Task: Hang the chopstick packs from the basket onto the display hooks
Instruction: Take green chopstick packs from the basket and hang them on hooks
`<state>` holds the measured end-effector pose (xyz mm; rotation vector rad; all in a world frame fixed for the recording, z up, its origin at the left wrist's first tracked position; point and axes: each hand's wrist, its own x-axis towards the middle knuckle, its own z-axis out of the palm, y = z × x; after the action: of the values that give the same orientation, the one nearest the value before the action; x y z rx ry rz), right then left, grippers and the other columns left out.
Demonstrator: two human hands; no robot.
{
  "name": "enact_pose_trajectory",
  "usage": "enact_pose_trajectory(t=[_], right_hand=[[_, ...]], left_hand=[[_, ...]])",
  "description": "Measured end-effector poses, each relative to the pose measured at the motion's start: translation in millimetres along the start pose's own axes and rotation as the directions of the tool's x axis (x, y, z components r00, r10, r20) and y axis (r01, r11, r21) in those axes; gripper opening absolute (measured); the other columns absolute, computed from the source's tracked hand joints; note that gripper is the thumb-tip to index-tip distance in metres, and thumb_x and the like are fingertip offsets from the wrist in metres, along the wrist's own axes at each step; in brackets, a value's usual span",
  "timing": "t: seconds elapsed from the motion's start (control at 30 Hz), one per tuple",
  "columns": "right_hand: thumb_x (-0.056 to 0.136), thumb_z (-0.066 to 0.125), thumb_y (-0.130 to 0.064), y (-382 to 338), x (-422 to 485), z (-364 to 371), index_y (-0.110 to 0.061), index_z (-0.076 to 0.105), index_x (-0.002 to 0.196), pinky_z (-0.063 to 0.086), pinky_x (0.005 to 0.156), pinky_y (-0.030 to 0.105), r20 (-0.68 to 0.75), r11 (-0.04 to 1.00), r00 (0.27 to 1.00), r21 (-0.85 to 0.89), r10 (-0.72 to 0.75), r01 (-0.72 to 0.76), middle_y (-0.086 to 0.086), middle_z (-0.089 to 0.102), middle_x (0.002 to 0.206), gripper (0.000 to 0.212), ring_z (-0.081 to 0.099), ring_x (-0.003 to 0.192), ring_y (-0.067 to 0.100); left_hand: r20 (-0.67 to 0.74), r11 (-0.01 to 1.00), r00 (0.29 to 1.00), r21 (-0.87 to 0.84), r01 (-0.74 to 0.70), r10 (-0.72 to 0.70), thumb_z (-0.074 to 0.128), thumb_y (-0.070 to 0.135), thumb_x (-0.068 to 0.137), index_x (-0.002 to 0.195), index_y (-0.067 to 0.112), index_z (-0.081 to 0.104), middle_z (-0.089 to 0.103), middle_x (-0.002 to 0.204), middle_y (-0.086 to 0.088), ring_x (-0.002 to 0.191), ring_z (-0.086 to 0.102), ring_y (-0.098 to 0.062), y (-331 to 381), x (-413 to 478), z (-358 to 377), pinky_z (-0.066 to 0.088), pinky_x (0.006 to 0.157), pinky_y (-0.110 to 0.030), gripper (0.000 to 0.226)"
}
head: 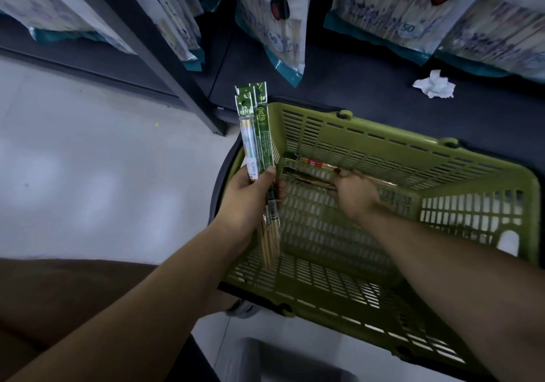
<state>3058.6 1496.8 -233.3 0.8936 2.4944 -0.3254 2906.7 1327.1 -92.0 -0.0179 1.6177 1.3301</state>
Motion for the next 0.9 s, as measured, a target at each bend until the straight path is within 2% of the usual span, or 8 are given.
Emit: enact_pose_trajectory(t=[0.17,0.3,0.37,0.43,0.53,0.7,0.83,0.9], right_hand=[[0.096,0.058,-0.025,1.0,-18.2,-6.5,-0.019,0.069,0.113,0.053,0.086,0.038,0.058,0.998,0.998,0.058,-0.009,0.006,0.009,0.068,0.115,0.021,0.063,0.111,0.031],[0.094,0.069,-0.029,-8.3,-43.3,-30.2,-0.024,0.074,0.108,0.048,0.067,0.030,-0.126,0.930,0.992,0.364,0.004,0.043,0.000,0.069,0.100,0.016,0.065,0.091,0.021],[0.089,0.076,-0.033,-23.0,-56.6,-53.9,-0.028,0.074,0.107,0.046,0.062,0.023,-0.168,0.821,0.986,0.566,0.020,0.079,-0.013,0.067,0.091,0.018,0.062,0.077,0.003],[0.082,0.083,-0.030,-41.6,-67.7,-78.9,-0.036,0.069,0.099,0.042,0.059,0.007,-0.167,0.642,0.986,0.756,0.002,0.127,-0.023,0.065,0.084,0.023,0.060,0.070,-0.011],[0.077,0.088,-0.027,-65.3,-78.5,-101.6,-0.030,0.065,0.087,0.045,0.061,0.008,-0.200,0.443,0.980,0.878,0.001,0.179,-0.014,0.068,0.076,0.025,0.060,0.068,-0.009],[0.085,0.077,-0.044,-70.0,-84.1,-108.3,-0.025,0.077,0.103,0.043,0.069,0.015,-0.293,0.532,0.955,0.803,-0.043,0.270,-0.013,0.061,0.090,0.026,0.056,0.080,-0.004],[0.096,0.059,-0.051,-55.7,-75.1,-95.1,-0.029,0.076,0.101,0.047,0.073,0.026,-0.276,0.556,0.960,0.791,-0.045,0.254,-0.013,0.068,0.094,0.028,0.062,0.086,0.001],[0.097,0.063,-0.040,-38.6,-62.6,-78.6,-0.026,0.075,0.111,0.048,0.073,0.026,-0.237,0.677,0.971,0.718,0.020,0.161,-0.007,0.073,0.107,0.023,0.068,0.093,0.010]], left_hand=[[-0.017,1.000,1.000,-0.001,-0.002,0.002,0.054,0.024,0.107,0.117,0.015,0.060,0.069,0.081,-0.005,0.072,0.065,-0.017,-1.9,-2.2,-0.6,0.056,0.064,-0.032,0.014],[-0.042,0.999,0.999,0.051,0.016,-0.014,0.055,0.027,0.106,0.119,0.014,0.061,0.074,0.087,-0.006,0.078,0.070,-0.018,-6.0,-5.1,-0.3,0.060,0.070,-0.037,0.019],[-0.055,0.994,0.998,0.096,0.043,-0.038,0.055,0.029,0.106,0.126,0.013,0.061,0.076,0.096,-0.006,0.081,0.074,-0.017,-7.7,-7.3,2.0,0.061,0.067,-0.033,0.026],[-0.053,0.992,0.997,0.107,0.061,-0.056,0.056,0.033,0.106,0.131,0.016,0.058,0.077,0.106,-0.008,0.089,0.076,-0.021,-9.3,-10.2,4.7,0.063,0.073,-0.038,0.031],[-0.007,0.995,0.998,0.078,0.069,-0.069,0.055,0.039,0.105,0.138,0.018,0.053,0.073,0.120,-0.012,0.106,0.073,-0.031,-8.2,-18.1,9.1,0.059,0.092,-0.055,0.039],[0.083,1.000,0.997,0.002,0.007,-0.007,0.054,0.034,0.106,0.133,0.019,0.060,0.075,0.119,-0.012,0.111,0.072,-0.033,-0.3,-26.5,7.9,0.057,0.094,-0.053,0.032],[0.099,1.000,0.995,0.005,0.010,-0.011,0.056,0.027,0.106,0.121,0.014,0.065,0.077,0.090,-0.004,0.081,0.074,-0.022,4.0,-25.6,3.6,0.059,0.072,-0.039,0.023],[0.072,1.000,0.997,0.008,0.013,-0.014,0.056,0.026,0.106,0.117,0.013,0.064,0.075,0.083,-0.004,0.073,0.073,-0.021,4.4,-25.2,3.7,0.059,0.066,-0.036,0.019]])
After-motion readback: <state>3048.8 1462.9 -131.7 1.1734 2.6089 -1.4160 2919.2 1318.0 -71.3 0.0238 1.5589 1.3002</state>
